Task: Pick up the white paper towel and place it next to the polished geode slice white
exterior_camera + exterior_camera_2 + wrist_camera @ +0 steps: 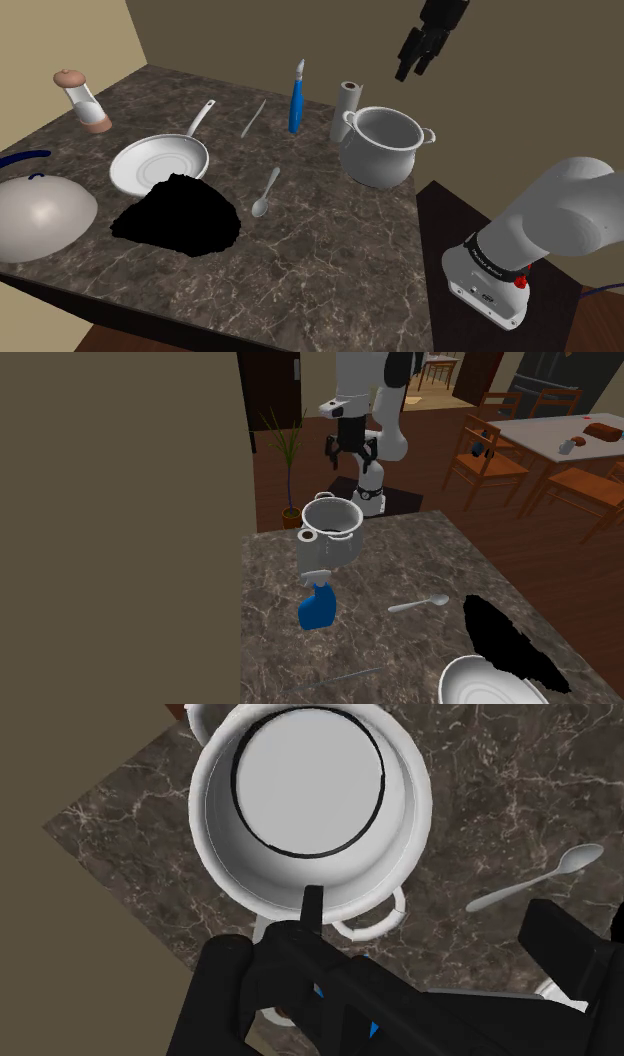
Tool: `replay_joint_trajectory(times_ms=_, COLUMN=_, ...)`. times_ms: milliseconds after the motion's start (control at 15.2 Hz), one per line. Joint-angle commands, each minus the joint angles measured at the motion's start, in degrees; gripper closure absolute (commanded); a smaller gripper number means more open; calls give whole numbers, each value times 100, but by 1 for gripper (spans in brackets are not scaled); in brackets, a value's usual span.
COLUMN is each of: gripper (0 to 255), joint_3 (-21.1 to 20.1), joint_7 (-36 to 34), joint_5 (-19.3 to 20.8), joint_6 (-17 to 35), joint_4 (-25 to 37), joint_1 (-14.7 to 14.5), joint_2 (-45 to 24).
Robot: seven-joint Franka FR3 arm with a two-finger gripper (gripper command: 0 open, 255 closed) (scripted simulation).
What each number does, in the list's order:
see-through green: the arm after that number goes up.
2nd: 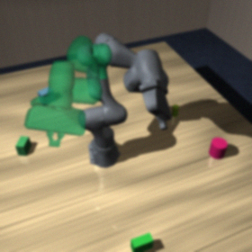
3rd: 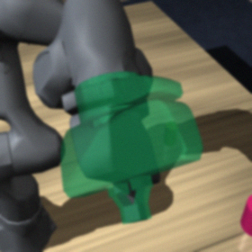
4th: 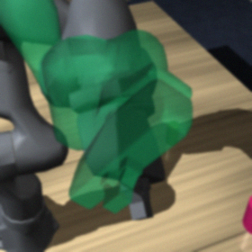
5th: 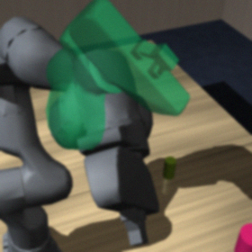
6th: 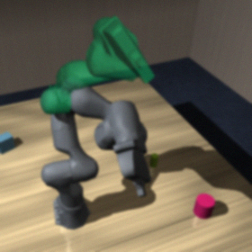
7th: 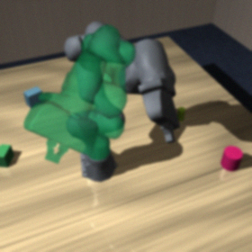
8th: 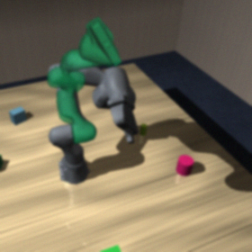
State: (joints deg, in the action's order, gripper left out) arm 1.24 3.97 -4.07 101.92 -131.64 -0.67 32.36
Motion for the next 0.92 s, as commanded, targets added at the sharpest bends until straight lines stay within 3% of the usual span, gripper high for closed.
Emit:
replay_joint_trajectory(times_ms=0, gripper=0, joint_3=53, joint_7=195, joint_5=92, joint_6=333, joint_4=84, joint_1=6, joint_2=-406)
replay_joint_trajectory(times_ms=858, gripper=0, joint_3=155, joint_7=1034, joint_5=521, joint_6=1644, joint_4=1591, joint_1=3, joint_2=-3133)
